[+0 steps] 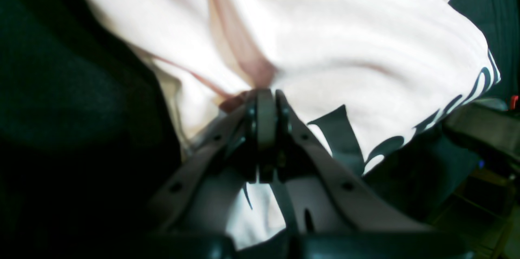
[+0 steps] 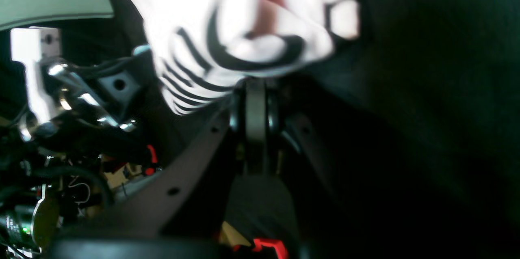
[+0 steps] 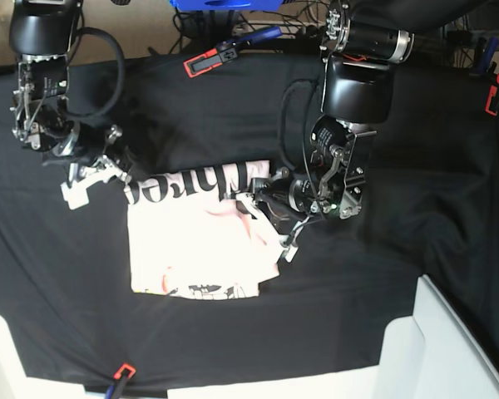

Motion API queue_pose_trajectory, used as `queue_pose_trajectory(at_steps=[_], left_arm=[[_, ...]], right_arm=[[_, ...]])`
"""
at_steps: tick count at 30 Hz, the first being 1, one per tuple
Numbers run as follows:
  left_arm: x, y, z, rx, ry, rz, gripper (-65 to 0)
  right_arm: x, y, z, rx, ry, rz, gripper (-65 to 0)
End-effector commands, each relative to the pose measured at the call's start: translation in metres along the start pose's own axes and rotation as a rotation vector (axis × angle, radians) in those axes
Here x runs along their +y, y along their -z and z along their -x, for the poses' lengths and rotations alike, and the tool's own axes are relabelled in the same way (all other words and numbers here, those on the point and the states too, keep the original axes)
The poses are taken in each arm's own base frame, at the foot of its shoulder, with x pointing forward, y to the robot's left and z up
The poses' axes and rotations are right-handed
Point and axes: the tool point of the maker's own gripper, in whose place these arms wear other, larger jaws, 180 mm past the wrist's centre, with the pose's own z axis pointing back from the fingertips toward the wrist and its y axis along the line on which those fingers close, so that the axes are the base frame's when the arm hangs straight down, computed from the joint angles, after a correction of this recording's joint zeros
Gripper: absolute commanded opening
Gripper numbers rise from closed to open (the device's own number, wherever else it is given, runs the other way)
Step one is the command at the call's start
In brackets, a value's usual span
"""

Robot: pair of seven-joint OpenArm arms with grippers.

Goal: Fold the T-shirt properly
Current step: 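Press and smooth the shirt's printed edge with both grippers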

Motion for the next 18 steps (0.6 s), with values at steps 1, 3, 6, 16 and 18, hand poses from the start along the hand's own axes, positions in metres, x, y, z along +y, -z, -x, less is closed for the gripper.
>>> queue_pose_trajectory(at_steps=[1,3,6,16,18], left_arm=[[-0.001,-0.004,-0.016,-0.030,0.018,0.003,-65.0],[-0.001,-0.006,-0.019,-0.039,0.022,0.001,-65.0],[-0.004,-0.017,-0.040,-0.098,0.049,-0.001,-65.0],[-0.012,-0.083,-0.097,-0.319,0.227,-0.053,-65.0],[0.003,-0.092,-0.088,-0.316,0.242,-0.087,-65.0]], right_arm=[[0.011,-0.002,-0.018,-0.041,-0.027,-0.031,-64.9],[0.013,-0.003,-0.019,-0.042,-0.036,-0.032,-64.9],[0.024,-0.008,-0.029,-0.068,-0.082,-0.045,-65.0],[0.031,-0.039,-0.045,-0.130,-0.415,0.149,-65.0],[0.019,-0.048,-0.047,-0.156,-0.497,0.239,-65.0]])
